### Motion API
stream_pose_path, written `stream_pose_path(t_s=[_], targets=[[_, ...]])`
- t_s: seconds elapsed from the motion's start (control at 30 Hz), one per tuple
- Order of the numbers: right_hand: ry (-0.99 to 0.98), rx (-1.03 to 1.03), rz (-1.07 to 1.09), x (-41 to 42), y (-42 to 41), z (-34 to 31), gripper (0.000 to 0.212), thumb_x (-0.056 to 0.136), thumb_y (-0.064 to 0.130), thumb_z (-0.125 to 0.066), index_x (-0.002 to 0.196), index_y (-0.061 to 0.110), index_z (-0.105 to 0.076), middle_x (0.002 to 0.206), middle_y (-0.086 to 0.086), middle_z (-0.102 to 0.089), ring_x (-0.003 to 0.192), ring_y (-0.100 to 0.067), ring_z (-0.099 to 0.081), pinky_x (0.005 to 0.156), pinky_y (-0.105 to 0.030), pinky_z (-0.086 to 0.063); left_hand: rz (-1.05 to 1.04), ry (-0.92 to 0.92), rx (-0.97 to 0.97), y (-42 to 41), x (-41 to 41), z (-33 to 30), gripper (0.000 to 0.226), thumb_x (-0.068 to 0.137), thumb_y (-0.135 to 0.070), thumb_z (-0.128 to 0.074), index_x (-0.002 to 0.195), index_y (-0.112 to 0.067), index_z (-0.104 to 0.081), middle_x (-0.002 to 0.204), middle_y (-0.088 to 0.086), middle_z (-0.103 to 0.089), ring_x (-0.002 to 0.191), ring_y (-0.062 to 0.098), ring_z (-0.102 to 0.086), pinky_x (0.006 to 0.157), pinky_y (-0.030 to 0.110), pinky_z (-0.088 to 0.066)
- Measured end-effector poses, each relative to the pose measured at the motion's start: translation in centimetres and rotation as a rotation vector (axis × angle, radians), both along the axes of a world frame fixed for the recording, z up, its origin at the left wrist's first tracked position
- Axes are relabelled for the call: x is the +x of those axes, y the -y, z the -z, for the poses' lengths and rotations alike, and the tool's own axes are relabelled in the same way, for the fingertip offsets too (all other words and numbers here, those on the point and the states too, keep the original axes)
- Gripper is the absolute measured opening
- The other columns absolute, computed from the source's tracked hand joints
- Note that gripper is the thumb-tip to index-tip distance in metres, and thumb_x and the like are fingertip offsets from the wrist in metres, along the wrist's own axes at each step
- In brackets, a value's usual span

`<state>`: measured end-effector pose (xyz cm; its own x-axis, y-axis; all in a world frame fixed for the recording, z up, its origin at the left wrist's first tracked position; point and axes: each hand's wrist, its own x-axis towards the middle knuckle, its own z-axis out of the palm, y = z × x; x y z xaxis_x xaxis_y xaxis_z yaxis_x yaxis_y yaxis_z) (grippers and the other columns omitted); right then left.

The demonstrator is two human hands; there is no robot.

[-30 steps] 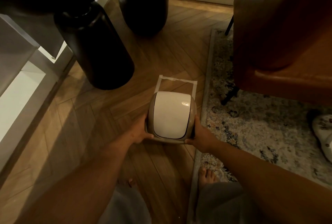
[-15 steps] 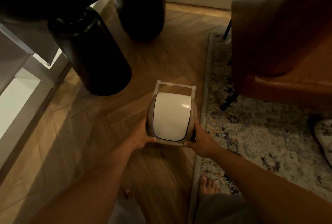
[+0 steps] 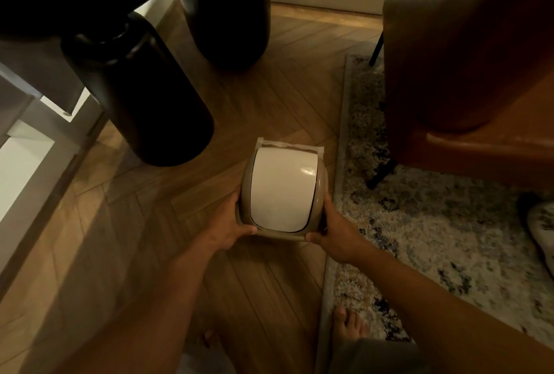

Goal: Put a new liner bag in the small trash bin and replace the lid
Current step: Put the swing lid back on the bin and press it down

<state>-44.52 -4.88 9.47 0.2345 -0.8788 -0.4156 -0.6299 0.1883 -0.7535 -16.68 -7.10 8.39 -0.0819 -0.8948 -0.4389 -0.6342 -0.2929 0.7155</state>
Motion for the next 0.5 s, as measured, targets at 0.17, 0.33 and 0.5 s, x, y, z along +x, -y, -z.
stream_pose_path(t_s=[0.17, 0.33, 0.5], targets=[[-0.005, -0.019, 0.01, -0.1, -0.3, 0.5, 0.118, 0.085, 0.02, -0.078, 0.16, 0.031, 0.013, 0.16, -0.001, -0.038, 0.143, -0.023, -0.042, 0.113, -0.045, -0.041, 0.001, -0.042, 0.003, -0.2, -0.8, 0.4, 0.109, 0.068, -0.018, -0.087, 0.154, -0.028, -0.02, 0.155, 0.0, -0.036, 0.142, 0.019, -0.031, 0.106, 0.029, -0.027], [0.06, -0.026, 0.068, 0.3, -0.5, 1.6, 0.111, 0.09, 0.015, -0.073, 0.16, 0.034, 0.01, 0.162, 0.004, -0.034, 0.146, -0.017, -0.035, 0.115, -0.034, -0.035, -0.003, -0.038, 0.004, 0.3, -0.9, 0.4, 0.104, 0.072, -0.013, -0.084, 0.154, -0.023, -0.021, 0.155, 0.003, -0.035, 0.143, 0.021, -0.03, 0.113, 0.037, -0.028], [0.051, -0.053, 0.123, 0.3, 0.9, 2.2, 0.105, 0.092, 0.018, -0.072, 0.16, 0.036, 0.007, 0.157, 0.002, -0.043, 0.139, -0.021, -0.045, 0.103, -0.025, -0.042, -0.023, -0.02, -0.004, 2.1, -1.3, 0.6, 0.097, 0.076, -0.015, -0.081, 0.153, -0.02, -0.023, 0.153, 0.006, -0.038, 0.141, 0.024, -0.034, 0.11, 0.035, -0.03]])
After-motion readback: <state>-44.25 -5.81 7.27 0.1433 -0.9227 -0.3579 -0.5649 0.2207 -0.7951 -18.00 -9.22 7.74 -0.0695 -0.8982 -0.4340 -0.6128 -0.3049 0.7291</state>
